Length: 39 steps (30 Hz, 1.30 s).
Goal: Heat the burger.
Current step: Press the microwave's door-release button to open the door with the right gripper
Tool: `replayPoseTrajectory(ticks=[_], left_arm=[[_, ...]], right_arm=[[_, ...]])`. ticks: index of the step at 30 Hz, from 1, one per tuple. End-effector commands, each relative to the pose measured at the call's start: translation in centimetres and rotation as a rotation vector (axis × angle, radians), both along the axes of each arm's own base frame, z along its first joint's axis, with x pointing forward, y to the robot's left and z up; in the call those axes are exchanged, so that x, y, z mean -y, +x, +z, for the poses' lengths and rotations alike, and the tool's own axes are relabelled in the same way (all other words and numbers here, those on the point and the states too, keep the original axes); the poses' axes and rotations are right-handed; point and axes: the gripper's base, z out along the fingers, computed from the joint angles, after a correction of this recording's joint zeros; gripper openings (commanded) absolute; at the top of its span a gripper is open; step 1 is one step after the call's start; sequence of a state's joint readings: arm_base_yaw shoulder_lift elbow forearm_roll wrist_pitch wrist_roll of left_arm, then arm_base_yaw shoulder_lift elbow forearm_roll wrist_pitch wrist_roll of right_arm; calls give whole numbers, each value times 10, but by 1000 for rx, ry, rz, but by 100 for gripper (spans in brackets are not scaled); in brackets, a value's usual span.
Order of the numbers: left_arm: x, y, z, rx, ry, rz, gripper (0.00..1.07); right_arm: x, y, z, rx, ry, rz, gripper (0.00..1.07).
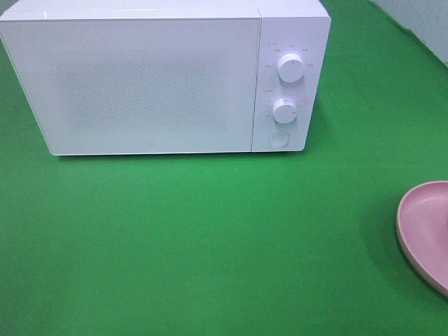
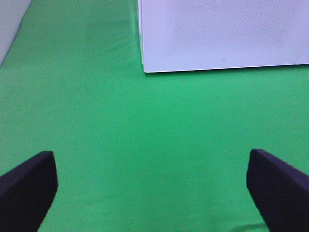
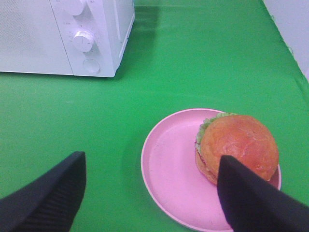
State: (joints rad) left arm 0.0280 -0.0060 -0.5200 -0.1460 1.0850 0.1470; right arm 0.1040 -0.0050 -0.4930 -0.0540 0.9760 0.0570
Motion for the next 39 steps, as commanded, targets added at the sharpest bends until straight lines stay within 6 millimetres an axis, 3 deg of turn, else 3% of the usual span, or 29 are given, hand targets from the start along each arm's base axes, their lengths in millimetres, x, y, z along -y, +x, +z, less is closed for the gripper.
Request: replayPoseTrajectory(ticks=[1, 13, 19, 39], left_arm=[[0, -2, 0, 25, -6, 3, 100], [0, -2, 0, 25, -6, 3, 100], [0, -2, 0, 25, -6, 3, 100], [0, -2, 0, 24, -6, 3, 100]], right_arm=[[0, -3, 1, 42, 2, 0, 73], [0, -3, 2, 46, 2, 1, 73], [0, 1, 19, 77, 1, 1, 73], [-7, 64, 35, 62, -5, 14, 73]])
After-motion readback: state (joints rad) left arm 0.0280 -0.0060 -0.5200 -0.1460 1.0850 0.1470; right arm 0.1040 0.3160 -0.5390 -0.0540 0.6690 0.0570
